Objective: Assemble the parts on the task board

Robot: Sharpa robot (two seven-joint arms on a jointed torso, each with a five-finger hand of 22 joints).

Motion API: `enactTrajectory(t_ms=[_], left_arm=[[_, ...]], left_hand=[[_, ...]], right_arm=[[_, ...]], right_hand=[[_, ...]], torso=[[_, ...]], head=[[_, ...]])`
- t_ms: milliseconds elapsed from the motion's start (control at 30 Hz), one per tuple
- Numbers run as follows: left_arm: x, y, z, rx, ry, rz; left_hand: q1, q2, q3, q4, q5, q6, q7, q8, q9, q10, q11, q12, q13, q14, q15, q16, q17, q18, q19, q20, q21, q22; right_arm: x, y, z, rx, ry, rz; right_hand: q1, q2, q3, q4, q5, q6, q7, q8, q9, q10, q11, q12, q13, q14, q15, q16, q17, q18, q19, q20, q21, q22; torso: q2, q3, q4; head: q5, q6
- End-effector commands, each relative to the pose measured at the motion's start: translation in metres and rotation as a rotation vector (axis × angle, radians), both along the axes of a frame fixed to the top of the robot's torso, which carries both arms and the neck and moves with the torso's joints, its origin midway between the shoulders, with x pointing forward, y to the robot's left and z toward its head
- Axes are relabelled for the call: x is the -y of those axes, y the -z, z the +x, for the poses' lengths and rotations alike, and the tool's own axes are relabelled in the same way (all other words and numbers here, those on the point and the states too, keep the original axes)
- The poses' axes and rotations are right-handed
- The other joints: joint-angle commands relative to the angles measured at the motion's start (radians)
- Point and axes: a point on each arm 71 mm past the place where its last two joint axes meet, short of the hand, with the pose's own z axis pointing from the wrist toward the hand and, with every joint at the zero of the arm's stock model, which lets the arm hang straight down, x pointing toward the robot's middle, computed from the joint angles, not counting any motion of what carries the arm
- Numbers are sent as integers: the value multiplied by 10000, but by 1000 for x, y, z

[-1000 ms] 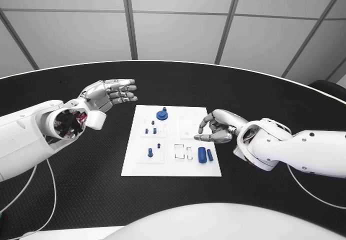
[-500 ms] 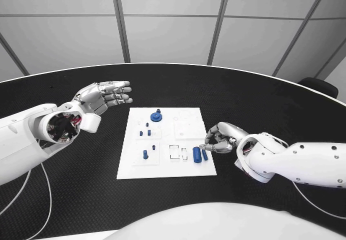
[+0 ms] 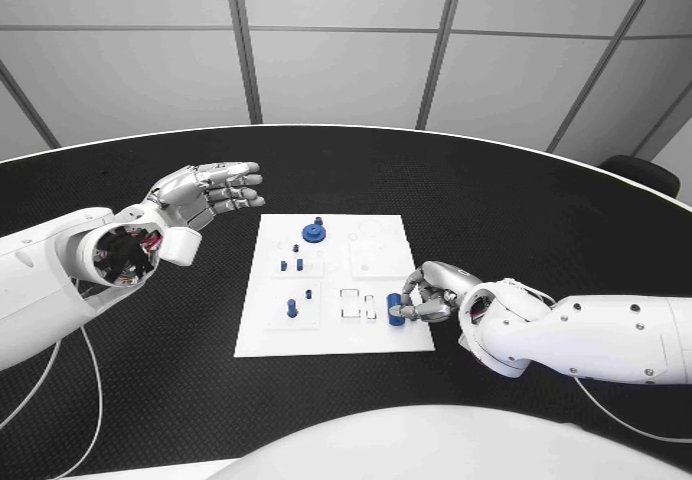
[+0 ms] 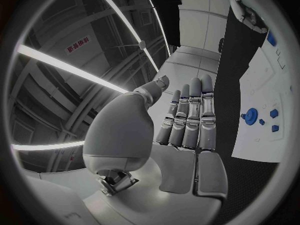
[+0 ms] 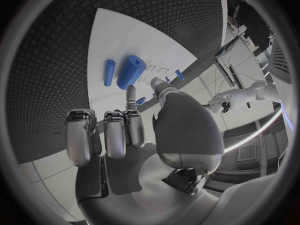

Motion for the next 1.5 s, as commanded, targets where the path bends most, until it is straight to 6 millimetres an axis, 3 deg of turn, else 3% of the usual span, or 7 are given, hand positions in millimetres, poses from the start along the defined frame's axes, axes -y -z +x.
enactTrajectory(t_ms=[33,833,1067,1500], left_arm=[[0,0,0,-2,-2,2],[-1,1,0,-117,96,52],[0,1,-1,-159,153,62],[1,1,0,-191,189,78]], left_hand=[[-4,80,-28,39,-40,-62,-22,-61,-13,-77,17,63,-12,-15,65,-43,8,115,50,-10,-64,-9],[-52,66,-67,88,-41,-70,-18,-64,-18,-100,24,82,-15,-21,74,-49,23,112,64,-1,-106,-35],[-69,61,-80,105,-42,-75,-17,-66,-20,-108,26,87,-16,-24,77,-51,27,112,67,3,-121,-44],[-80,59,-89,118,-41,-79,-17,-67,-21,-116,27,91,-17,-28,80,-54,30,111,69,6,-134,-52]], right_arm=[[-1,3,0,-72,3,-42],[-7,11,4,-244,170,-200],[-14,10,5,-113,109,-43],[-18,15,8,-386,22,-230]], right_hand=[[41,-17,-9,66,63,-74,1,-48,10,716,46,-8,2064,1057,5,8,2630,-92,1034,4,-16,2559],[-55,10,-92,201,43,-109,37,-135,41,630,83,-114,1961,1054,41,0,2615,-85,1025,37,-47,2538],[-359,29,-552,641,-431,-154,56,-261,174,585,108,-174,1941,1051,68,-6,2604,-72,1011,78,-95,2507],[-787,186,-1109,790,-118,-230,82,-394,290,522,132,-269,1886,1038,88,-34,2552,-56,993,99,-160,2466]], torso=[[9,11,-14],[27,6,-8],[38,10,-5],[42,7,-14]], head=[[47,1],[205,1],[206,1],[241,1]])
